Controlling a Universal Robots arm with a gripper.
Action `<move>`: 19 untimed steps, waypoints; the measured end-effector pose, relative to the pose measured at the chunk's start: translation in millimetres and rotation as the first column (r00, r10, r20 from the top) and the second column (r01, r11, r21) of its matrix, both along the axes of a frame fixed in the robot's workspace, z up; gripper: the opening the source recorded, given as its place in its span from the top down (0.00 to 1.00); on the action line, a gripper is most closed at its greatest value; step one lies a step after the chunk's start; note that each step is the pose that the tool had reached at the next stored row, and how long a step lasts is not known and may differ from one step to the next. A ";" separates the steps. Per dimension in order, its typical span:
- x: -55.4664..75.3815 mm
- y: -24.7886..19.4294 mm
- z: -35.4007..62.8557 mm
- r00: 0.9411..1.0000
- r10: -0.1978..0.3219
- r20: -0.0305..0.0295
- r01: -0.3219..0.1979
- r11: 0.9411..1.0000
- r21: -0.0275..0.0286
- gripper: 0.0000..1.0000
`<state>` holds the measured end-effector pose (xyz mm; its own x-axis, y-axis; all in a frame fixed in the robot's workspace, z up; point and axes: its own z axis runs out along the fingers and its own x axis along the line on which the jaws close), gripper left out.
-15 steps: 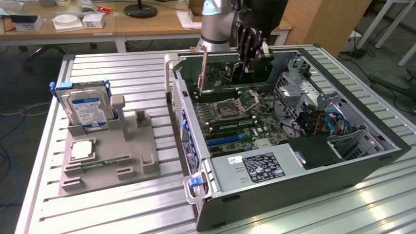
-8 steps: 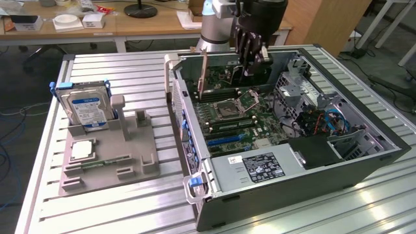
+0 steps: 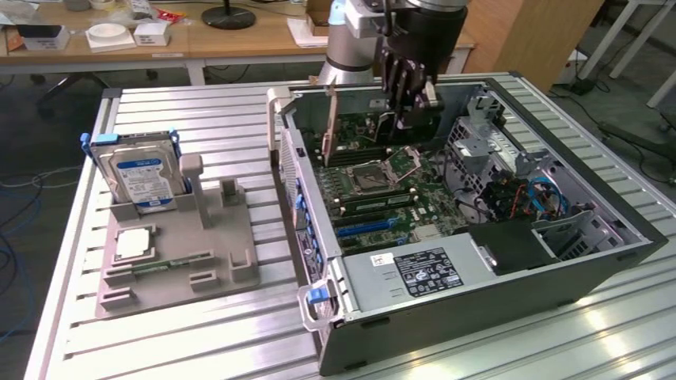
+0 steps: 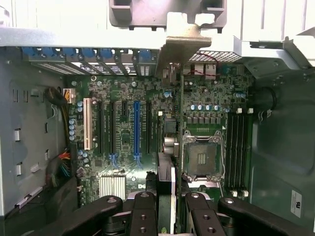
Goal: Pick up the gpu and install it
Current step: 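Insert the gpu into the slot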
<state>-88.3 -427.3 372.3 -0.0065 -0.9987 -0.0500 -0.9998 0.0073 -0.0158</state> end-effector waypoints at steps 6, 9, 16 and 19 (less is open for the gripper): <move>0.0 -5.0 -4.0 1.000 0.000 0.000 0.000 1.000 0.000 0.73; -0.1 -6.3 -7.3 1.000 0.001 0.000 -0.001 1.000 0.000 0.73; 0.0 -9.9 -16.4 1.000 0.002 0.000 -0.002 1.000 0.000 0.73; 0.0 -13.2 -18.6 1.000 0.003 0.000 -0.003 1.000 0.000 0.73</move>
